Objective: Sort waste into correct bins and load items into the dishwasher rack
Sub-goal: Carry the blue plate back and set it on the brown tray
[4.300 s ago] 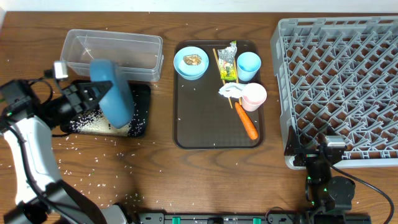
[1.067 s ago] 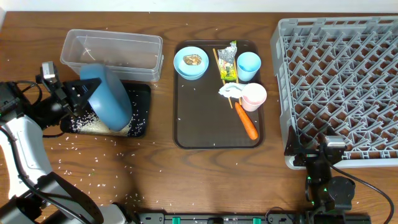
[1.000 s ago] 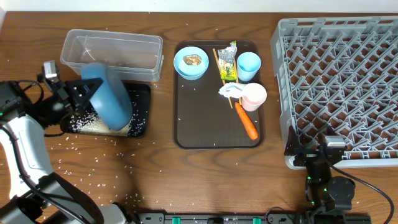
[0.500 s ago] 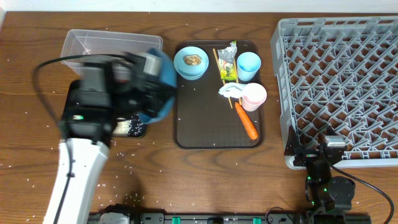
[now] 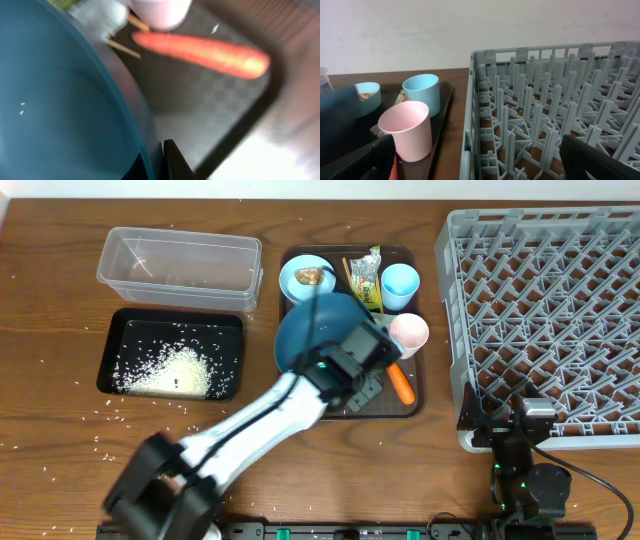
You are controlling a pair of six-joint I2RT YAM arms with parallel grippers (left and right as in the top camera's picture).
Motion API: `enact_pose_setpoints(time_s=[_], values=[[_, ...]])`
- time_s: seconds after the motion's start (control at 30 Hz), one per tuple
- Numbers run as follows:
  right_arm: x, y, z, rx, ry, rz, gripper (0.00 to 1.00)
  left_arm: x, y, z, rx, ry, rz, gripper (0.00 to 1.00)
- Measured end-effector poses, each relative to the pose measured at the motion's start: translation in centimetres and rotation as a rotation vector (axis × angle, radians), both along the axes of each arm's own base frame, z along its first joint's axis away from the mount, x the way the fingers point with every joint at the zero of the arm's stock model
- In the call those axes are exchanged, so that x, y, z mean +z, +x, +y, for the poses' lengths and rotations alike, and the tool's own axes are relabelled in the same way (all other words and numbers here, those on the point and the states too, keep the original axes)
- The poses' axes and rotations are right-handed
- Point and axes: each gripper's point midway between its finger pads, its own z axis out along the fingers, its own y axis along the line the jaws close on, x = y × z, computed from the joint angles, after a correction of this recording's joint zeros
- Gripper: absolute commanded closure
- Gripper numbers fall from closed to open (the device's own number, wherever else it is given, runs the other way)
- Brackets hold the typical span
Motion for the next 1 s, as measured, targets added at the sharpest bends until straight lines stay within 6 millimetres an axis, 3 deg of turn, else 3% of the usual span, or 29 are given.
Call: enact_pose_setpoints(time_s=[0.13,0.3,0.57,0.77,0.87,1.0], values=[[0.0,0.0,0.0,0.000,0.000,0.000,0.01,-3.2,0.0,0.3,-0.004,0.083,0.029,0.94],[0.0,0.0,0.0,0.000,0.000,0.000,0.01,-3.5,-0.1,-0.1,-0.013,0.077,0.031,0.93],[0.0,0.0,0.0,0.000,0.000,0.000,0.01,-3.4,-1.0,-1.2,-0.063,0.077,0.025,0.52],[0.0,0.0,0.0,0.000,0.000,0.000,0.01,-3.6,-1.9,-1.0,-0.056,0.091,0.050,0.40],[0.0,0.0,0.0,0.000,0.000,0.000,0.01,-2.4,-1.6,-0.7,-0.031,0.068,0.038,0.39],[0.0,0.0,0.0,0.000,0.000,0.000,0.01,2.3,0.4,-0.6,0.021,-0.026,-0.046,0.34]])
